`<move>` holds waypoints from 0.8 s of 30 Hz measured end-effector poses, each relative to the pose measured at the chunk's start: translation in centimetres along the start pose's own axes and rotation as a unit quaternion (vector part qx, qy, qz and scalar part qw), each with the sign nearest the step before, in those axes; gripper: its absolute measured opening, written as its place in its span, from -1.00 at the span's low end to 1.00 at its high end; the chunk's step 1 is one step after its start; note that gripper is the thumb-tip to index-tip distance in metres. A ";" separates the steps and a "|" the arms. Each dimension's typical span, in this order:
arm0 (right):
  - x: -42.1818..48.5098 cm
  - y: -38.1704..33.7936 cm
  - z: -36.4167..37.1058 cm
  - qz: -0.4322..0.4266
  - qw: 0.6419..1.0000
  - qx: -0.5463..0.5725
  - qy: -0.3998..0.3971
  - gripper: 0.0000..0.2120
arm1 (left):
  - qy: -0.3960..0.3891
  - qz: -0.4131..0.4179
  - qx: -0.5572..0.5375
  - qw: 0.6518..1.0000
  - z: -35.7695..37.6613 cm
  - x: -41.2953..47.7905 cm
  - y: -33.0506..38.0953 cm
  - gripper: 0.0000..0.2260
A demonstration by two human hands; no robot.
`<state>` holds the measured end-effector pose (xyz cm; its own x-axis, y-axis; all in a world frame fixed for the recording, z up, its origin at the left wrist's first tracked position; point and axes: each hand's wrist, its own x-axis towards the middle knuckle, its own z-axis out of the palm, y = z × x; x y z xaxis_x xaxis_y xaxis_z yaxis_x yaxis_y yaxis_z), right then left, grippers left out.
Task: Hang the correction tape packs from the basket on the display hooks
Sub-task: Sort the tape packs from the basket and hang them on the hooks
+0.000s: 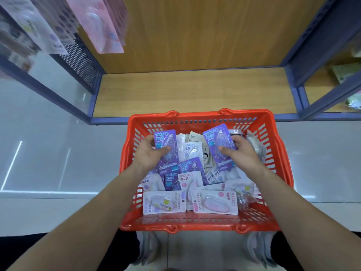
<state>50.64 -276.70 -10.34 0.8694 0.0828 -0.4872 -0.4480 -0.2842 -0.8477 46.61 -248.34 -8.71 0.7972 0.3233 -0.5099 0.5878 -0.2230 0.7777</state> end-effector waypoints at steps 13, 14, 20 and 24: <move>-1.8 1.0 4.2 0.016 0.993 -0.013 -0.112 -0.73 | -0.037 0.016 -0.055 0.998 -2.2 -2.4 -0.6 -0.78; -1.9 0.9 4.2 0.017 0.993 -0.018 -0.114 -0.74 | -0.056 0.002 -0.054 0.997 -1.8 -2.6 -0.8 -0.77; -2.1 0.7 4.7 0.041 0.988 -0.034 -0.144 -0.68 | -0.106 -0.043 -0.056 0.992 1.2 -3.1 -2.6 -0.71; -2.2 0.9 5.2 0.051 0.986 -0.037 -0.151 -0.73 | -0.121 -0.066 -0.063 0.988 1.8 -2.9 -2.9 -0.72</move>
<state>47.21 -272.18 -11.07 0.7131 0.3277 -0.6198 -0.5040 -0.3748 -0.7781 42.87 -250.31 -10.13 0.7337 0.1085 -0.6708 0.6788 -0.0722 0.7308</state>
